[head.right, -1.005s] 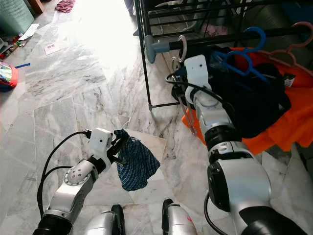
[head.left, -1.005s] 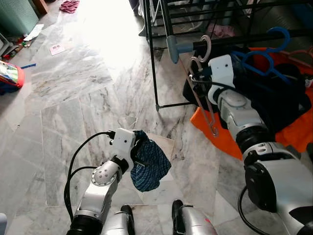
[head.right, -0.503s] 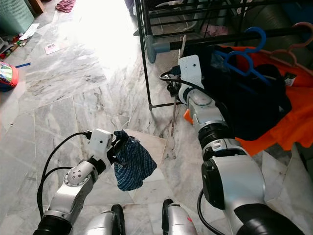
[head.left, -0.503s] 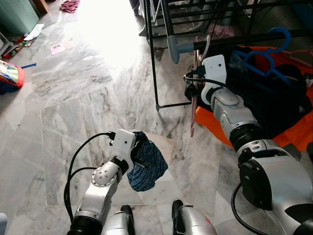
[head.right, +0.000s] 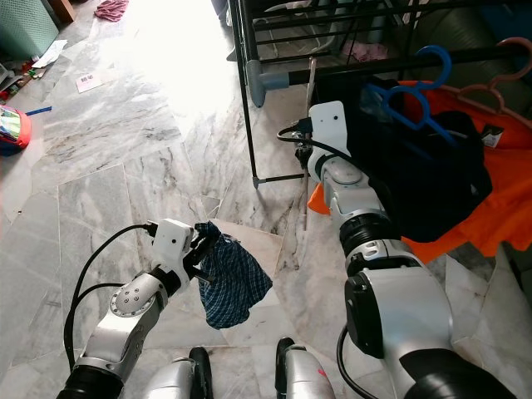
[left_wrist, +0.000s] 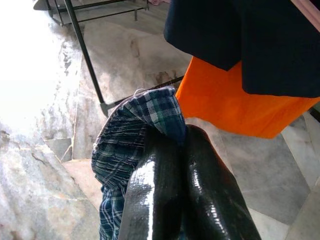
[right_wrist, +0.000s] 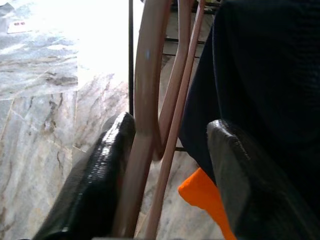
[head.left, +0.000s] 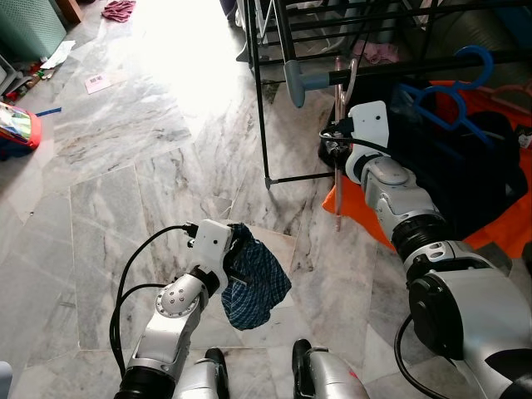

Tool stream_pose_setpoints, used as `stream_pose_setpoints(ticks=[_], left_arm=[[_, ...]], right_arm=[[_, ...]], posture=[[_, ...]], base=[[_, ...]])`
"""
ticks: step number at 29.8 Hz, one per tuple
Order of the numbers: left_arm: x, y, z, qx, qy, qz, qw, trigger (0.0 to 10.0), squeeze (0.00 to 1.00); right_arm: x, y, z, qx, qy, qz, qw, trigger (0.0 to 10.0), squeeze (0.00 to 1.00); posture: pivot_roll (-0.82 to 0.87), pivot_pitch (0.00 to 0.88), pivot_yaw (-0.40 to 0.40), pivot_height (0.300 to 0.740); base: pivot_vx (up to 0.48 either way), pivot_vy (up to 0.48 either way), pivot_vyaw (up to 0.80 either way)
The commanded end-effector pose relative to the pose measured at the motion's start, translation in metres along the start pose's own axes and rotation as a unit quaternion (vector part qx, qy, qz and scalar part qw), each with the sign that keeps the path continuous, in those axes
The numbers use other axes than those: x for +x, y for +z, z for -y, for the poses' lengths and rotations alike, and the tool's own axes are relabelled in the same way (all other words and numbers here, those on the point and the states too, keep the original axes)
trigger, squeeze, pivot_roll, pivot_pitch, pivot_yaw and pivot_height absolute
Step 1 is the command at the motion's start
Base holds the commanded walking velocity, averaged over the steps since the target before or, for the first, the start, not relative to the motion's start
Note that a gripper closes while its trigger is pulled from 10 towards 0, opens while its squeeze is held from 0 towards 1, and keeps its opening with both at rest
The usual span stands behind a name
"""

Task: Hang hanger

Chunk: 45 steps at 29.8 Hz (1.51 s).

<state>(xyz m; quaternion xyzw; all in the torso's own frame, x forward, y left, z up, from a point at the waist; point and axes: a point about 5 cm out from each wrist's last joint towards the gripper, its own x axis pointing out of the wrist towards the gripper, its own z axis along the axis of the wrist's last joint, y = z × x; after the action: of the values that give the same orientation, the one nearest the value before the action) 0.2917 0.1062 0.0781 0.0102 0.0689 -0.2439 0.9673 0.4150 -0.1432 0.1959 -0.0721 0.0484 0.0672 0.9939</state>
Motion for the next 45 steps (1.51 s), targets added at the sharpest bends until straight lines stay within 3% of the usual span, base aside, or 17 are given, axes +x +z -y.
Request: stream_pose_setpoints(ticks=[1, 13, 23, 33, 34, 40, 42, 43, 44, 45], left_arm=[[-0.002, -0.007, 0.001, 0.0, -0.001, -0.016, 1.0, 10.0, 0.0], [-0.002, -0.008, 0.001, 0.0, 0.0, -0.022, 1.0, 10.0, 0.0], [0.0, -0.008, 0.002, 0.001, -0.002, -0.024, 1.0, 10.0, 0.0], [0.001, -0.009, 0.003, 0.001, -0.004, -0.027, 1.0, 10.0, 0.0], [0.001, -0.009, 0.003, 0.001, -0.004, -0.027, 1.0, 10.0, 0.0], [0.002, -0.01, 0.004, 0.002, -0.006, -0.029, 1.0, 10.0, 0.0], [0.003, -0.01, 0.004, 0.002, -0.006, -0.029, 1.0, 10.0, 0.0], [0.003, -0.01, 0.004, 0.003, -0.006, -0.03, 1.0, 10.0, 0.0], [0.003, -0.01, 0.004, 0.004, -0.007, -0.031, 0.999, 10.0, 0.0], [0.003, -0.01, 0.004, 0.004, -0.007, -0.032, 0.999, 10.0, 0.0]], right_arm=[[-0.002, -0.007, 0.002, -0.003, -0.003, -0.012, 1.0, 0.0, 0.0], [-0.005, -0.01, 0.011, -0.022, -0.002, -0.007, 1.0, 0.0, 0.0], [-0.006, -0.012, 0.008, -0.029, 0.022, -0.006, 0.999, 0.0, 0.0], [-0.011, -0.022, 0.009, -0.078, 0.041, -0.014, 0.996, 0.0, 0.0], [-0.012, -0.023, 0.009, -0.08, 0.041, -0.015, 0.996, 0.9, 0.0], [-0.015, -0.03, 0.015, -0.083, 0.034, -0.023, 0.996, 0.3, 0.0], [-0.016, -0.03, 0.016, -0.084, 0.03, -0.023, 0.996, 0.6, 0.0], [-0.017, -0.03, 0.018, -0.087, 0.027, -0.024, 0.996, 1.3, 0.0], [-0.017, -0.03, 0.018, -0.091, 0.025, -0.024, 0.995, 3.2, 0.0], [-0.017, -0.029, 0.019, -0.096, 0.023, -0.024, 0.995, 3.3, 0.0]], posture=[[-0.04, 0.273, 0.059, 0.74], [-0.04, 0.278, 0.065, 0.74], [-0.05, 0.277, 0.066, 0.74], [-0.05, 0.275, 0.064, 0.74], [-0.06, 0.274, 0.064, 0.74], [-0.06, 0.274, 0.065, 0.74], [-0.06, 0.274, 0.066, 0.74], [-0.06, 0.273, 0.066, 0.74], [-0.06, 0.272, 0.066, 0.74], [-0.06, 0.271, 0.066, 0.74]], base=[[0.0, 0.0, 0.0], [0.0, 0.0, 0.0], [0.0, 0.0, 0.0], [0.0, 0.0, 0.0], [0.0, 0.0, 0.0], [0.0, 0.0, 0.0], [0.0, 0.0, 0.0], [0.0, 0.0, 0.0], [0.0, 0.0, 0.0], [0.0, 0.0, 0.0]])
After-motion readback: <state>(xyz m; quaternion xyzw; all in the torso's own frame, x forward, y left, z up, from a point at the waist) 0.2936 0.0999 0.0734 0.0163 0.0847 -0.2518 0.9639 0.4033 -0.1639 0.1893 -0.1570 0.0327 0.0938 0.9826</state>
